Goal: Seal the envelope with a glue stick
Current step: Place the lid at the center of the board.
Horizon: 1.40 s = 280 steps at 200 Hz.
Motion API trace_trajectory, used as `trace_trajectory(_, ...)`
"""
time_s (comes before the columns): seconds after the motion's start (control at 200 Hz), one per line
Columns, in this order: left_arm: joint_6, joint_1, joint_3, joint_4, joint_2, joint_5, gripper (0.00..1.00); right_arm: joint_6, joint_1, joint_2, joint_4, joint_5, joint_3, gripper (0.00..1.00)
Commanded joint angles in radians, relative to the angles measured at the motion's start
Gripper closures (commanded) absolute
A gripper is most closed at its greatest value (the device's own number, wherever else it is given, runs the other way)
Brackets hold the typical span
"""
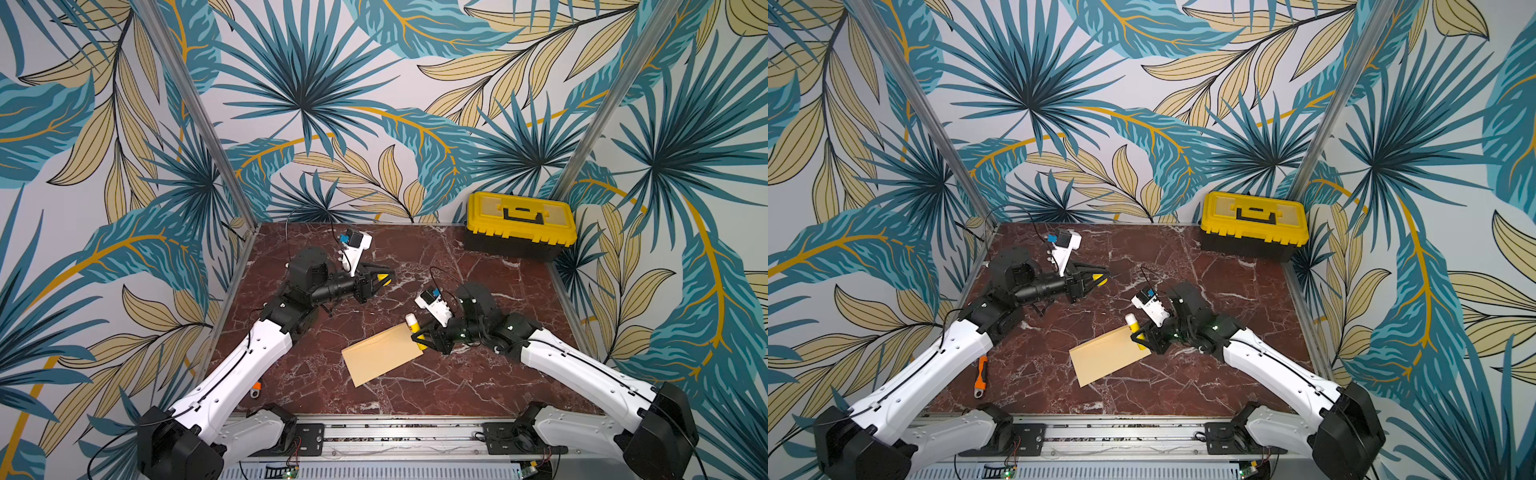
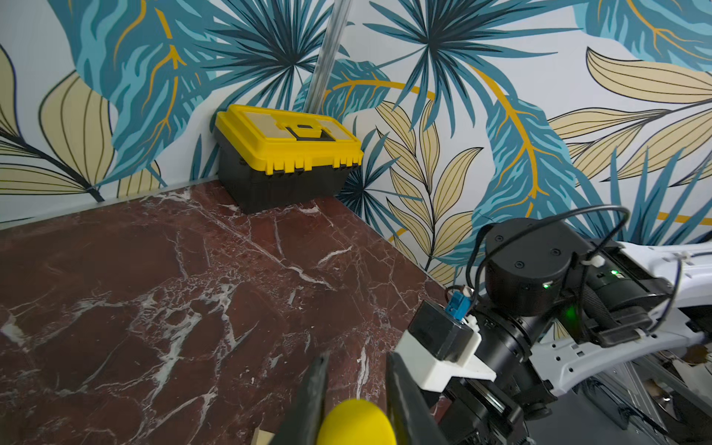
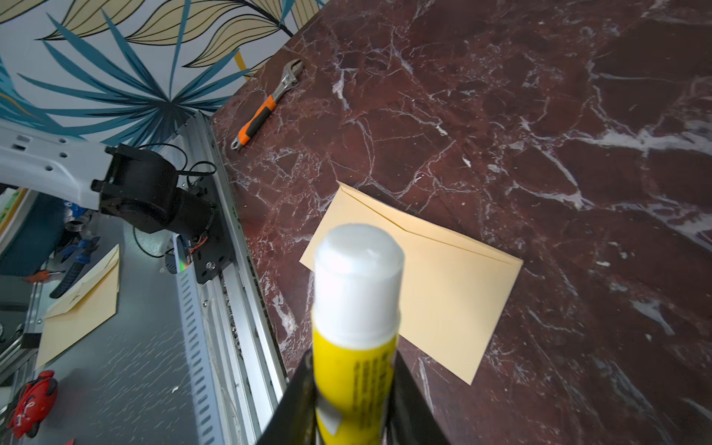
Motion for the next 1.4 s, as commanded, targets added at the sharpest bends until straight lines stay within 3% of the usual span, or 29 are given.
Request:
trace_trajectory(0.0, 0.067, -0.04, 0.018, -0.038, 0.02, -0.109, 0.98, 0.055, -0.007, -0.02, -0.031, 0.167, 0.037, 1.0)
trace_trajectory(0.2, 0.181, -0.164, -0.003, 0.05, 0.094, -0.259, 0.98, 0.187, -0.111, -0.028, -0.049, 0.215, 0.071, 1.0)
trace_trajectory(0.481, 0.209, -0.265, -0.037, 0.336, 0.312, -0.316, 0.97, 0.292, -0.309, -0.087, -0.132, 0.346, 0.081, 1.0)
trace_trajectory(0.651, 0.199, -0.322, -0.067, 0.562, 0.456, -0.359, 0.97, 0.295, -0.342, -0.133, -0.168, 0.427, 0.089, 1.0)
trace_trajectory(0.911, 0.211, -0.398, -0.107, 0.886, 0.693, -0.464, 0.94, 0.293, -0.352, -0.171, -0.184, 0.422, 0.083, 1.0)
trace_trajectory(1.152, 0.252, -0.48, -0.086, 0.941, 0.842, -0.698, 0.92, 0.29, -0.353, -0.188, -0.196, 0.421, 0.077, 1.0)
trace_trajectory(1.397, 0.219, -0.494, -0.058, 0.875, 0.928, -0.791, 0.92, 0.294, -0.353, -0.192, -0.203, 0.405, 0.071, 1.0)
